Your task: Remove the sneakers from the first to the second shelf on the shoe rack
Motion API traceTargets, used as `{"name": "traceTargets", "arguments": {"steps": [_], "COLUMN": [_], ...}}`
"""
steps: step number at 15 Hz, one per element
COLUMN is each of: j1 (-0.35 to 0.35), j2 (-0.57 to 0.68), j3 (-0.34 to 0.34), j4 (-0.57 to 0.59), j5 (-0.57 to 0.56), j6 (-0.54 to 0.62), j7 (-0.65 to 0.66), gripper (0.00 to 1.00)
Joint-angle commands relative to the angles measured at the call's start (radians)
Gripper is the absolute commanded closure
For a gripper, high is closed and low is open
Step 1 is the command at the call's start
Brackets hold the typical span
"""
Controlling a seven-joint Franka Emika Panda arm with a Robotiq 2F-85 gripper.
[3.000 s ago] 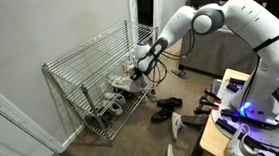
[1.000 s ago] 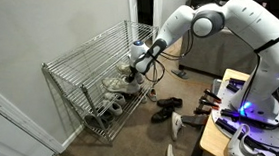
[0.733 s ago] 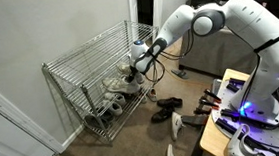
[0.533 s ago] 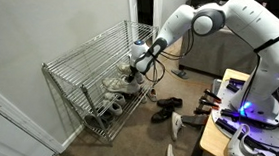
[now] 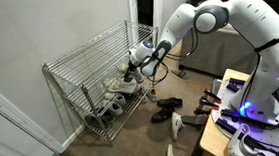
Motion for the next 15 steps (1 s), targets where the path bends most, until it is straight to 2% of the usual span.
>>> {"name": "traceTargets", "arguments": {"steps": [1,5,9,10,11,12,15], "j1": [0.010,0.012,-0.016,-0.066,-0.058,-0.078,-0.053], "j2": [-0.053,-0.081,-0.162,-0.192,-0.239,-0.265,-0.381], "j3": [-0.021,-0.030,-0.008,0.047,0.061,0.085,0.070], "j4": [-0.073,-0.098,-0.176,-0.205,-0.296,-0.328,-0.473], "j5": [-0.011,-0.009,-0.013,-0.039,-0.031,-0.032,-0.004], "j6": [0.088,0.105,0.020,-0.035,-0.057,-0.098,-0.222], "j7": [-0.009,-0.008,-0.006,-0.025,-0.017,-0.023,0.003], "gripper": [0.00,0.00,0.00,0.00,0.00,0.00,0.00]}}
